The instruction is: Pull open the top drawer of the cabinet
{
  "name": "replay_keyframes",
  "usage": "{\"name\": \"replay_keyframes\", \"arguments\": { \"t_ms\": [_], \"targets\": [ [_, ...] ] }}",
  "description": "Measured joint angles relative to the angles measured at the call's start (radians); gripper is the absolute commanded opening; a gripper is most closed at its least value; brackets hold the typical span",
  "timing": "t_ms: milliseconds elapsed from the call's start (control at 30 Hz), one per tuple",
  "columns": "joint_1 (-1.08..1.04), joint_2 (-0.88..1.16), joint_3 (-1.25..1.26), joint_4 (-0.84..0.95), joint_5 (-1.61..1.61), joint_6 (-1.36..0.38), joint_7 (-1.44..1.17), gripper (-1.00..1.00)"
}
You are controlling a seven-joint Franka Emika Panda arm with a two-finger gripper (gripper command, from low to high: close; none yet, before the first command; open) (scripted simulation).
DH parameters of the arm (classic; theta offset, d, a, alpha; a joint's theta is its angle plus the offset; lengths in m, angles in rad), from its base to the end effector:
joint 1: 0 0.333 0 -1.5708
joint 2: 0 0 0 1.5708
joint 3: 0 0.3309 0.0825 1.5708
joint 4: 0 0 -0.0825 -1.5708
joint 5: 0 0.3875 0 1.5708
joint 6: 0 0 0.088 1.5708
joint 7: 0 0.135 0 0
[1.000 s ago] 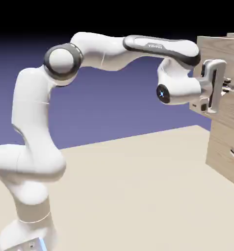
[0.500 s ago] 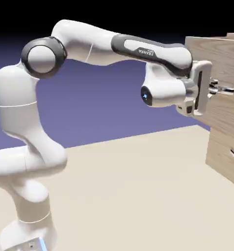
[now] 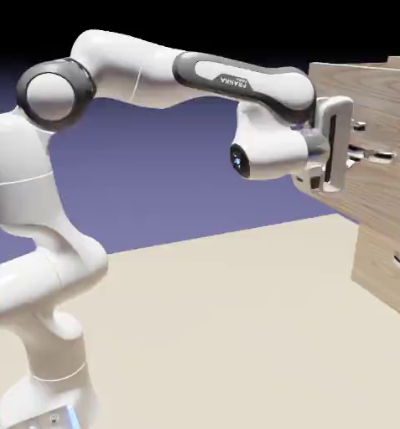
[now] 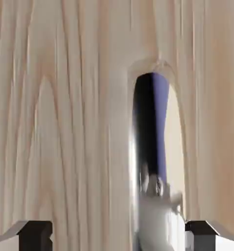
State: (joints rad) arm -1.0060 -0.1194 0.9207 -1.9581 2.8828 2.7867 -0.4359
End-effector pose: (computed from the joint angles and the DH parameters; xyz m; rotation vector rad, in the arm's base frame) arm 0.5898 -0.0413 0.5460 -0.6010 1.4640 -0.6095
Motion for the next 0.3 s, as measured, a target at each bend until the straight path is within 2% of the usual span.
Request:
{"name": "replay_keyframes", "arguments": {
  "t_ms": [67, 200, 300],
  "targets": [
    [0.072, 0.01, -0.067, -0.012, 0.01, 0.005, -0.029, -1.0],
    [0.153, -0.123, -0.168, -0.138, -0.054, -0.029, 0.107, -1.0],
    [0.26, -0.152, -0.276, -0.175, -0.06, -0.032, 0.115, -1.0]
  ]
}}
